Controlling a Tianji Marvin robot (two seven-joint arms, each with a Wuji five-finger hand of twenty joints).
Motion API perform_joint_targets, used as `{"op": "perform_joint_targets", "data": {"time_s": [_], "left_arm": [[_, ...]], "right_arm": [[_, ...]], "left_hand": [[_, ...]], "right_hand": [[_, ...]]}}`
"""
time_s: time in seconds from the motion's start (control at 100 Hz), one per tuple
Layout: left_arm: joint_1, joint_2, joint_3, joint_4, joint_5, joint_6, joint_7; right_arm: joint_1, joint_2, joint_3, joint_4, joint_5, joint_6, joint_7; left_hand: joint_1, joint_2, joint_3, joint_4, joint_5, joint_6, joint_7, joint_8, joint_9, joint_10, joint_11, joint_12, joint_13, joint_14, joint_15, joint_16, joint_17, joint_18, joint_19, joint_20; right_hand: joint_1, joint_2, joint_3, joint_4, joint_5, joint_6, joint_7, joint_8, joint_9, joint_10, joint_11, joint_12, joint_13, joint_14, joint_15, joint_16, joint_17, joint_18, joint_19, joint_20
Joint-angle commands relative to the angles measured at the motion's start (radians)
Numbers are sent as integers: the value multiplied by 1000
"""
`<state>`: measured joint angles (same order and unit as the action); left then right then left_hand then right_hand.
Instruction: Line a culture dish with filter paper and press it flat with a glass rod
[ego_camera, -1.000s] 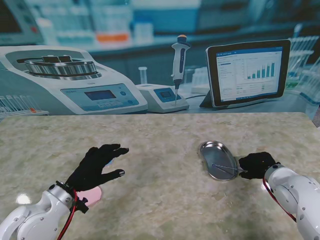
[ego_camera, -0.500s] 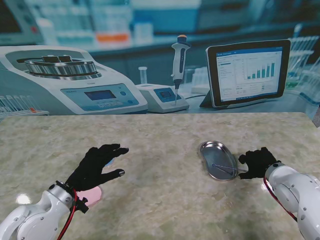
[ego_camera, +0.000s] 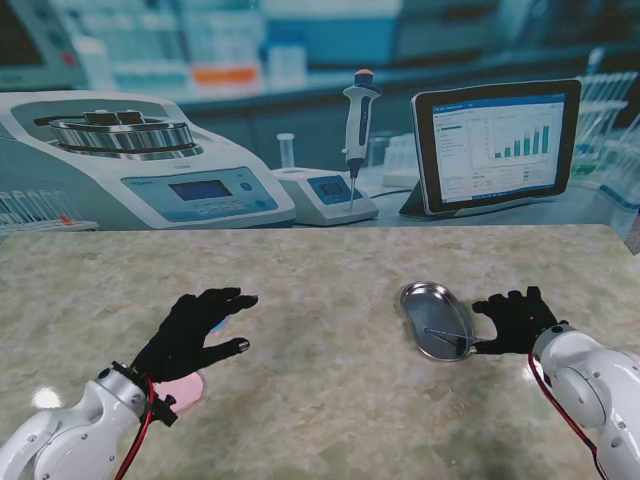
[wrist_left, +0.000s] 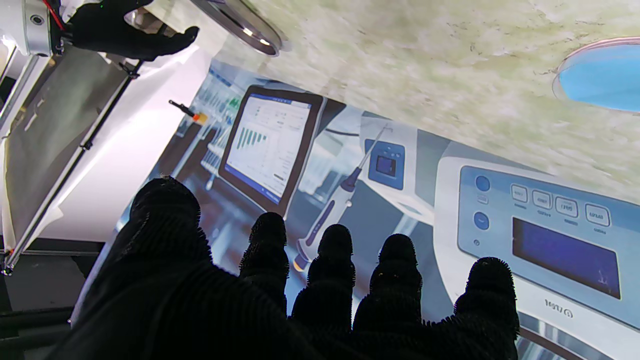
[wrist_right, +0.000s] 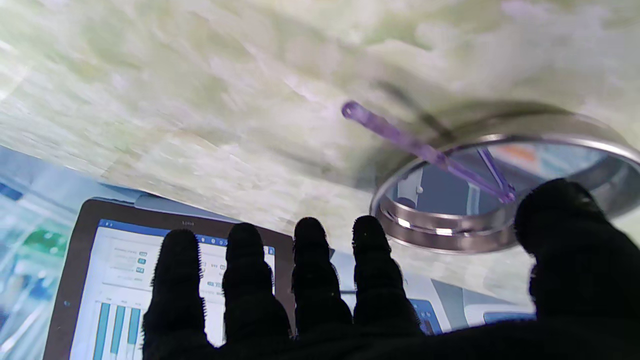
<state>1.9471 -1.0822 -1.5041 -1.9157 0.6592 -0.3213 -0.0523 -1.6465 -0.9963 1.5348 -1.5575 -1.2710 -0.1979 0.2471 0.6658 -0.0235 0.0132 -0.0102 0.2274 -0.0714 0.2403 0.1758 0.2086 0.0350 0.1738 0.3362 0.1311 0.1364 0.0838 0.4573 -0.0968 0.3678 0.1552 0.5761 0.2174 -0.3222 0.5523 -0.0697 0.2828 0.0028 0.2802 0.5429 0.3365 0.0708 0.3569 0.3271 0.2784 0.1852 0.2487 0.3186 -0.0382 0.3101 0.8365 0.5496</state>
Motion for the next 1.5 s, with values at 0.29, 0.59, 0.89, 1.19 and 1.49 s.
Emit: {"op": "perform_joint_targets", "data": {"time_s": [0.29, 0.59, 0.89, 1.19, 1.49], "left_arm": [[-2, 0, 15, -8, -6, 15, -9], [-5, 0, 25, 2, -7, 23, -7], [1, -4, 39, 8, -12, 30, 13], [15, -9, 60, 21, -17, 26, 48], [24, -22, 93, 22, -47, 41, 108]], "right_arm": [[-101, -25, 44, -186, 94, -1, -16], [-161, -43, 27, -306, 216, 1, -47], [-188, -67, -83, -377, 352, 30, -155], [-172, -100, -262, -366, 514, 104, -307], [-145, -118, -390, -317, 598, 122, -375]], "left_hand": [[15, 33, -18, 27, -44, -32, 11, 5, -48, -30, -39, -8, -33, -32, -15, -14, -10, -25, -59, -41], [18, 35, -19, 27, -50, -30, 1, -1, -54, -40, -65, -20, -45, -41, -22, -23, -3, -40, -77, -70], [17, 35, -20, 26, -55, -9, -44, -25, -65, -49, -89, -26, -69, -54, -29, -39, 3, -48, -99, -116], [14, 40, -20, 25, -72, -15, -101, -56, -87, -62, -144, -37, -97, -65, -34, -52, 10, -59, -112, -168], [12, 45, -21, 24, -67, -24, -155, -85, -91, -67, -170, -71, -97, -71, -48, -86, 11, -66, -117, -199]], "right_hand": [[45, 88, -64, 20, -92, 8, -21, -21, -84, 15, -42, -29, -95, -7, -57, -47, -71, 13, -102, -123], [92, 117, -96, 32, -129, -47, -46, -36, -122, -1, -87, -63, -136, -29, -78, -62, -93, -6, -122, -159], [135, 140, -123, 40, -153, -61, -41, -38, -141, -8, -89, -68, -152, -57, -87, -68, -94, -34, -140, -174], [230, 205, -184, 65, -187, -90, -64, -46, -165, -25, -92, -75, -174, -79, -95, -71, -95, -58, -187, -174], [244, 225, -200, 91, -152, -158, -288, 53, -176, -63, -202, -98, -200, -79, -167, -102, -101, -59, -299, -167]]}}
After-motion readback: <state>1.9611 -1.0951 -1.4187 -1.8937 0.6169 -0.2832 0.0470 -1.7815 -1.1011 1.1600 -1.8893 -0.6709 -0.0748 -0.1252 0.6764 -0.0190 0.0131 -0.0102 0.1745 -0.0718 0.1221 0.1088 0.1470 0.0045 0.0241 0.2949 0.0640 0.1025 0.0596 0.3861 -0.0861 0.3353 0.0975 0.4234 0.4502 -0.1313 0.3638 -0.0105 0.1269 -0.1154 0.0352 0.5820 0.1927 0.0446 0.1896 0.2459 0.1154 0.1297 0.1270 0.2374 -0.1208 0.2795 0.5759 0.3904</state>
